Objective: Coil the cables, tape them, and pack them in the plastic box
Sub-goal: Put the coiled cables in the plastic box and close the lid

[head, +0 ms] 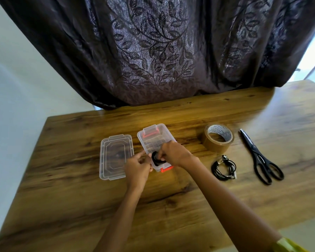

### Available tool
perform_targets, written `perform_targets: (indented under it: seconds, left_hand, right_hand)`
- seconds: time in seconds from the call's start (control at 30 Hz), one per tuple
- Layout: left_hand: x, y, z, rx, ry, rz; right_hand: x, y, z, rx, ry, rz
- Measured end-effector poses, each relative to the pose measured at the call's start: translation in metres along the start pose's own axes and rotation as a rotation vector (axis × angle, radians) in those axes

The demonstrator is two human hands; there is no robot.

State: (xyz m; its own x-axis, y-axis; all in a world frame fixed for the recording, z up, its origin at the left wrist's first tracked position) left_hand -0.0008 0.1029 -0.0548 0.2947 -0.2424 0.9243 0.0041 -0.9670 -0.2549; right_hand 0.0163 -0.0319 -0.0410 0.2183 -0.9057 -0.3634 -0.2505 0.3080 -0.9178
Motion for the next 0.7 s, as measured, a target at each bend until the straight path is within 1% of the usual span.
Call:
perform_targets:
  seconds: [0.07, 0.17, 0.23, 0.3, 0.37, 0.43, 0.5, 0.57, 0.7]
  left_hand:
    - [-0.001, 0.000, 0.000, 0.003, -0.001, 0.005]
    - [-0.002, 0.000, 0.002, 0.008, -0.016, 0.013]
    - [-0.002, 0.000, 0.002, 0.010, -0.020, 0.022]
    - [-0.002, 0.000, 0.002, 0.007, -0.012, 0.034]
    - [-0.002, 0.000, 0.001, -0.001, -0.012, 0.041]
    - [-0.002, 0.000, 0.002, -0.003, -0.009, 0.039]
    - [-0.003, 0.000, 0.002, -0.008, -0.007, 0.021]
    - [-0.004, -0.001, 0.003, -0.008, -0.017, 0.010]
    - [-0.002, -0.002, 0.005, -0.015, -0.019, 0.024]
  right_hand:
    - [0.002, -0.002, -0.002, 0.030, 0.006, 0.037]
    - [0.002, -0.007, -0.008, 0.156, -0.017, 0.098]
    - [0.001, -0.013, -0.019, 0.280, -0.056, 0.170]
    - [0.005, -0.017, -0.034, 0.464, -0.071, 0.212]
    - [0.016, -0.019, -0.053, 0.625, 0.004, 0.245]
    - [0.032, -0.017, -0.076, 0.748, 0.155, 0.278]
    - [0.048, -0.010, -0.100, 0.836, 0.295, 0.292]
    - [0.061, 0.000, -0.123, 0.855, 0.395, 0.272]
    - [0.074, 0.021, -0.160, 0.766, 0.515, 0.129]
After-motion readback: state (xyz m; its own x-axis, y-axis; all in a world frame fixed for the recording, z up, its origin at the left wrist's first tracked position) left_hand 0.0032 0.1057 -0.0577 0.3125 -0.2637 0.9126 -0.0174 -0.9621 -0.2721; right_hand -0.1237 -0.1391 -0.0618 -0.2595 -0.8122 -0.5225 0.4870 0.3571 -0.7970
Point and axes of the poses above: each hand's wrist, its own z-axis towards the middle knuckle, its own y-axis out of the palm, x = y × z, the point moved 3 cm from there along z, towards the middle knuckle, and after that the axes turned 10 degrees about -y, right-handed, at the moved point
